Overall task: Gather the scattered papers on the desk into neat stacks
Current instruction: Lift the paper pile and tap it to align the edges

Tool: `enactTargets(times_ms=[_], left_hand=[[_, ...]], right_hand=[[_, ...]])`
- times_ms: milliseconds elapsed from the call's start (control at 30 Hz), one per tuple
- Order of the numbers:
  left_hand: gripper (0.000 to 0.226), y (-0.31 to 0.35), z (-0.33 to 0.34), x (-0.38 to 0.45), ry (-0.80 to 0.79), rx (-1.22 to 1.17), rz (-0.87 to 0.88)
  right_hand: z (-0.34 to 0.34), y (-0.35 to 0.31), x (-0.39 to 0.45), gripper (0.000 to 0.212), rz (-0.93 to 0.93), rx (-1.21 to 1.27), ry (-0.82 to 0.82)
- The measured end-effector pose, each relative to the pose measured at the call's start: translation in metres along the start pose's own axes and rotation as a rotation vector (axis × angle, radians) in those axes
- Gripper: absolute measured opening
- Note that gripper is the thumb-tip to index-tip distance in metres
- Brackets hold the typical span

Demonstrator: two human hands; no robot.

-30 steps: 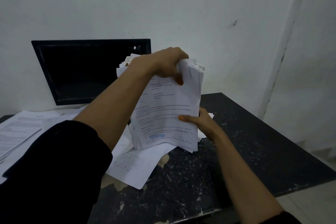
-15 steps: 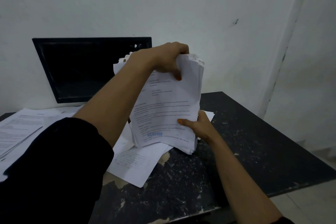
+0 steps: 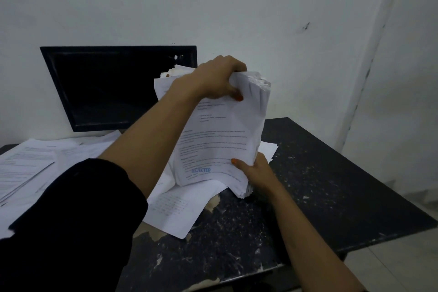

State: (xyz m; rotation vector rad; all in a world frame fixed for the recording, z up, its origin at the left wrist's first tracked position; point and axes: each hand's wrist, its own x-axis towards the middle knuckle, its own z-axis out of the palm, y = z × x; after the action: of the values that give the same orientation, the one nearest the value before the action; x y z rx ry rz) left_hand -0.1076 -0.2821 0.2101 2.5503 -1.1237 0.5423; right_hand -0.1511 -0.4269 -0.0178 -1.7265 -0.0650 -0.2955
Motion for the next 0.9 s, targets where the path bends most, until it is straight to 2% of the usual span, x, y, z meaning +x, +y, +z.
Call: enactTargets(times_ms=[67,167,267,333,400,433,500,533,600,667,733,800,900], left_hand=[[0.027,0.000,-0.001,0.000,-0.004,-0.011,-0.001],[0.028,0.002,-0.003,-0.003,-0.012,-0.012,0.015],[0.039,0.001,-0.001,-0.004,0.024,0.045,0.031],[0.061,-0.009,0.001,-0.010,0.152,0.176,0.004],[0.091,-0.029,0.005,-0.025,0.372,0.262,-0.085],[0.104,-0.041,0.009,-0.036,0.488,0.229,-0.157],[0.126,-0.067,0.022,-0.061,0.656,0.017,-0.334],[0.134,-0.079,0.031,-0.070,0.678,-0.126,-0.430],[0.141,-0.095,0.050,-0.083,0.579,-0.441,-0.554],[0.127,-0.101,0.063,-0.090,0.417,-0.777,-0.533],[0.091,-0.099,0.073,-0.093,0.345,-0.992,-0.527],[0.060,-0.094,0.082,-0.091,0.428,-1.062,-0.553],[0.043,-0.077,0.088,-0.086,0.636,-1.087,-0.569]], right_hand=[[-0.008,-0.020,0.004,0.044,-0.019,0.023,0.015],[-0.015,-0.061,0.013,0.037,-0.179,0.162,0.107],[-0.012,-0.084,0.021,0.039,-0.279,0.187,0.165],[-0.008,-0.087,0.026,0.042,-0.284,0.202,0.189],[-0.008,-0.084,0.027,0.039,-0.262,0.248,0.215],[-0.009,-0.083,0.027,0.035,-0.250,0.275,0.225],[-0.012,-0.082,0.027,0.028,-0.224,0.333,0.230],[-0.013,-0.082,0.028,0.025,-0.217,0.352,0.229],[-0.012,-0.083,0.028,0.023,-0.208,0.363,0.218],[-0.011,-0.084,0.027,0.023,-0.203,0.370,0.206],[-0.008,-0.085,0.027,0.025,-0.202,0.356,0.201],[-0.003,-0.087,0.027,0.027,-0.216,0.305,0.223],[0.007,-0.094,0.025,0.033,-0.265,0.211,0.264]])
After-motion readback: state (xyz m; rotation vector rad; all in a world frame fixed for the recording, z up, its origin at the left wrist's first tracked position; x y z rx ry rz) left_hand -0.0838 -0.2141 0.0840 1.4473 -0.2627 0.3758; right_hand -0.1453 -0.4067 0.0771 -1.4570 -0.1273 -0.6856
